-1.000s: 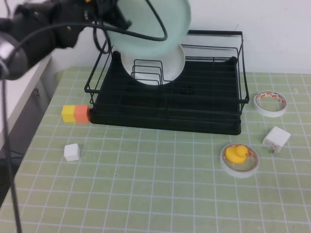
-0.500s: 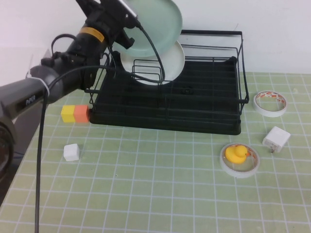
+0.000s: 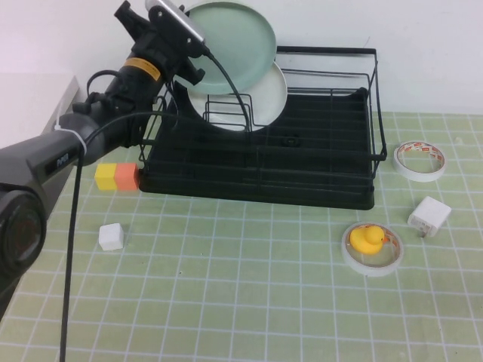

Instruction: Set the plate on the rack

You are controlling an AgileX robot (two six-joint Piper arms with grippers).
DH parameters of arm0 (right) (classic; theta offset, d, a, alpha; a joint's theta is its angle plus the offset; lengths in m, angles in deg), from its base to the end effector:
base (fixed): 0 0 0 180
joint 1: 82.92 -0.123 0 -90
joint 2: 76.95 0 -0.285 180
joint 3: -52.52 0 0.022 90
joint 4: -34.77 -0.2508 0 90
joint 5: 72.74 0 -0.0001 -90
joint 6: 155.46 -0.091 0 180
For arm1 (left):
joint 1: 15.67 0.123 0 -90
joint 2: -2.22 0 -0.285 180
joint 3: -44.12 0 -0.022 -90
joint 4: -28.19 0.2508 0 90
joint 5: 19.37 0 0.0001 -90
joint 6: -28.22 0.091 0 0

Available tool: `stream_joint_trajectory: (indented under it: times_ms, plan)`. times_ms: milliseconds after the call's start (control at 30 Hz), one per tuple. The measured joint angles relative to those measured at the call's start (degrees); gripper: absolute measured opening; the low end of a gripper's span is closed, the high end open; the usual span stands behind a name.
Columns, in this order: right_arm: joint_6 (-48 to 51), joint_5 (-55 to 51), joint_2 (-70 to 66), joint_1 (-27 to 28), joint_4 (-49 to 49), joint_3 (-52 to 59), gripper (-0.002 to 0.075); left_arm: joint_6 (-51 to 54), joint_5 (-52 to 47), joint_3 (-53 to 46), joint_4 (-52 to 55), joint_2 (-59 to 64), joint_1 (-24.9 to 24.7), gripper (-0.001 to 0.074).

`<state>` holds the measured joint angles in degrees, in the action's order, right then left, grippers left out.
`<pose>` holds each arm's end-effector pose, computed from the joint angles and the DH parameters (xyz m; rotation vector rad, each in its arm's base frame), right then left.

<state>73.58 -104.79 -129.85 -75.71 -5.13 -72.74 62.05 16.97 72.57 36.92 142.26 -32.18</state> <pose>0.1388 0.0137 0.2366 -0.3010 2.2607 0.2140 0.5226 -0.1634 0.2567 0.7031 1.1243 0.3021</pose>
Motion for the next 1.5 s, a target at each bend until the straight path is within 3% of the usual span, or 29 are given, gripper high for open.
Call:
stream_joint_trajectory:
  times_ms: [233, 700, 800, 1000, 1067, 1200, 1367, 1500]
  plan:
    - [0.0, 0.0, 0.0, 0.0, 0.1, 0.0, -0.0002, -2.9, -0.8, 4.9, 2.0, 1.9, 0.0, 0.0001]
    - [0.0, 0.0, 0.0, 0.0, 0.3, 0.0, -0.0002, -10.5, -4.5, 5.2, 6.2, 4.4, 0.0, 0.0013]
    - [0.0, -0.4, 0.0, 0.0, 0.5, 0.0, -0.0002, -14.7, -5.5, 5.2, 7.1, 4.9, 0.0, 0.0088]
    - [0.0, -1.3, 0.0, 0.0, 0.5, 0.0, -0.0002, -17.3, -7.8, 5.2, 6.9, 5.0, 0.0, 0.0395]
    - [0.0, -1.3, 0.0, 0.0, 0.5, 0.0, -0.0002, -17.0, -9.3, 5.2, 6.7, 4.6, 0.0, 0.0437]
    - [0.1, -1.3, 0.0, 0.0, 0.5, 0.0, -0.0002, -17.3, -13.1, 5.2, 7.6, 2.1, 0.0, 0.0400]
    - [0.1, -1.3, 0.0, 0.0, 0.5, 0.0, -0.0002, -23.6, -14.6, 5.2, 7.9, -2.2, -0.1, 0.0267]
    - [0.1, -2.2, 0.0, 0.0, 0.5, 0.0, -0.0002, -26.9, -19.0, 5.2, 9.2, -2.9, -0.1, 0.0249]
